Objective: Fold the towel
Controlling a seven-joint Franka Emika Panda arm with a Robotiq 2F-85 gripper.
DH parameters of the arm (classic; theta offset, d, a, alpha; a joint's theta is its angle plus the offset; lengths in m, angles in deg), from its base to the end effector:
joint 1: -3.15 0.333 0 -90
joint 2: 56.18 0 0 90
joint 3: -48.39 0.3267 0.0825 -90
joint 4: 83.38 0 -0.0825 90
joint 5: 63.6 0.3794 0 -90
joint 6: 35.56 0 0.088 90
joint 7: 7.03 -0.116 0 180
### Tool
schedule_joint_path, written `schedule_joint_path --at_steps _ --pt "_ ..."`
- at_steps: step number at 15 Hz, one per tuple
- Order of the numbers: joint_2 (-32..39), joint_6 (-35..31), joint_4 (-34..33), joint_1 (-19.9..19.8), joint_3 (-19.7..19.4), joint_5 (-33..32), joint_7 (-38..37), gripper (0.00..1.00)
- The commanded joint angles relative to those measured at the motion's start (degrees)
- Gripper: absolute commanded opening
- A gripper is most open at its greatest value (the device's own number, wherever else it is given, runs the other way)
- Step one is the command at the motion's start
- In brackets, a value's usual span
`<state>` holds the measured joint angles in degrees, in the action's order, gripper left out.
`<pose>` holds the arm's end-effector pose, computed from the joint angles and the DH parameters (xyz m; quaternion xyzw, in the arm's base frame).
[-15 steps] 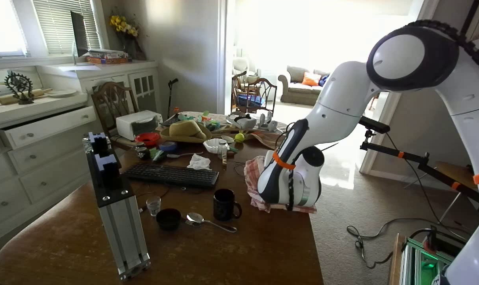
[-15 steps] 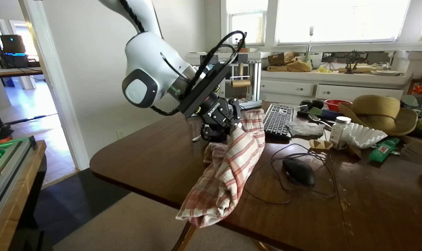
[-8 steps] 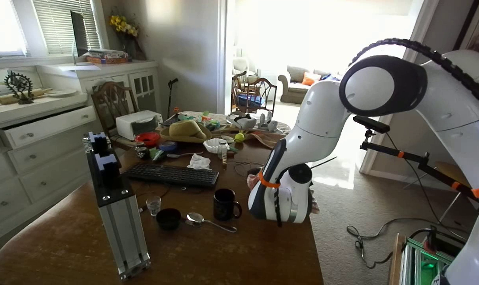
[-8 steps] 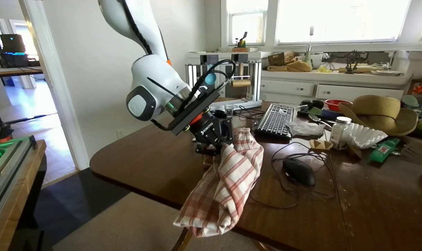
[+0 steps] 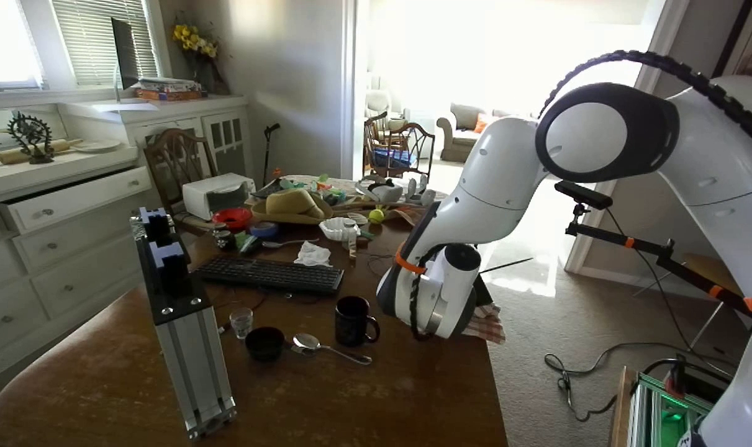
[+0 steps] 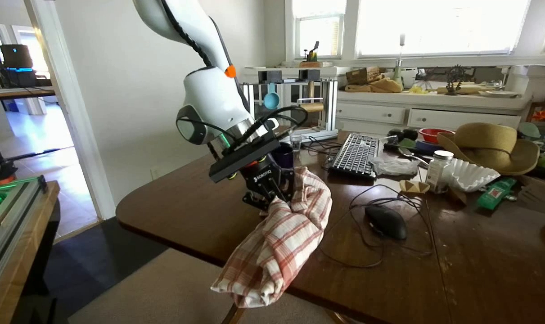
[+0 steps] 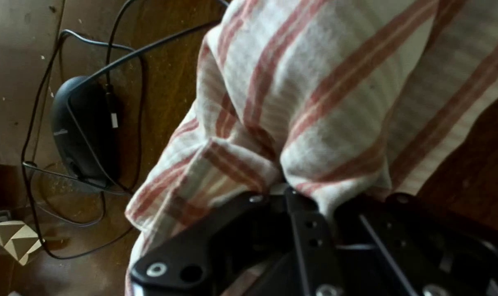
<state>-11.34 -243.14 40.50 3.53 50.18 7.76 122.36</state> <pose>0.5007 -0.1052 0.0953 0.8459 0.4574 0.0496 0.2696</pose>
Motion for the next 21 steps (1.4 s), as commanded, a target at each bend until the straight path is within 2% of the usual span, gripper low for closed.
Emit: schedule_joint_path --at_steps 1,3,6,7,8,9,14,16,17,18,21 --pt "0.3 11.3 -4.4 -0.9 0.1 3.8 2.8 0.03" --pt "-0.3 16.8 -5.9 -0.7 -1.1 4.0 2.5 0.03" --pt "-0.8 26.2 -6.9 1.3 -4.9 1.8 -1.0 0.03" --pt "-1.7 28.0 -4.5 -0.3 -4.4 -8.3 -10.5 0.03" --pt "-2.6 30.8 -4.1 -0.2 -5.2 -11.1 -12.5 0.36" --pt "-3.5 35.5 -4.0 5.7 -11.6 -8.7 -13.5 0.36" --pt "-12.2 56.0 0.2 13.7 -23.0 -24.3 -31.5 0.72" --pt "-15.4 65.1 0.4 15.1 -25.9 -28.9 -37.0 0.88" --pt "-18.2 67.1 0.3 8.8 -20.5 -35.5 -42.7 0.96" --pt "-19.8 69.9 -0.6 6.1 -18.5 -38.3 -46.5 0.99" --pt "-23.4 74.8 -2.0 -0.9 -12.9 -42.3 -53.9 1.0"
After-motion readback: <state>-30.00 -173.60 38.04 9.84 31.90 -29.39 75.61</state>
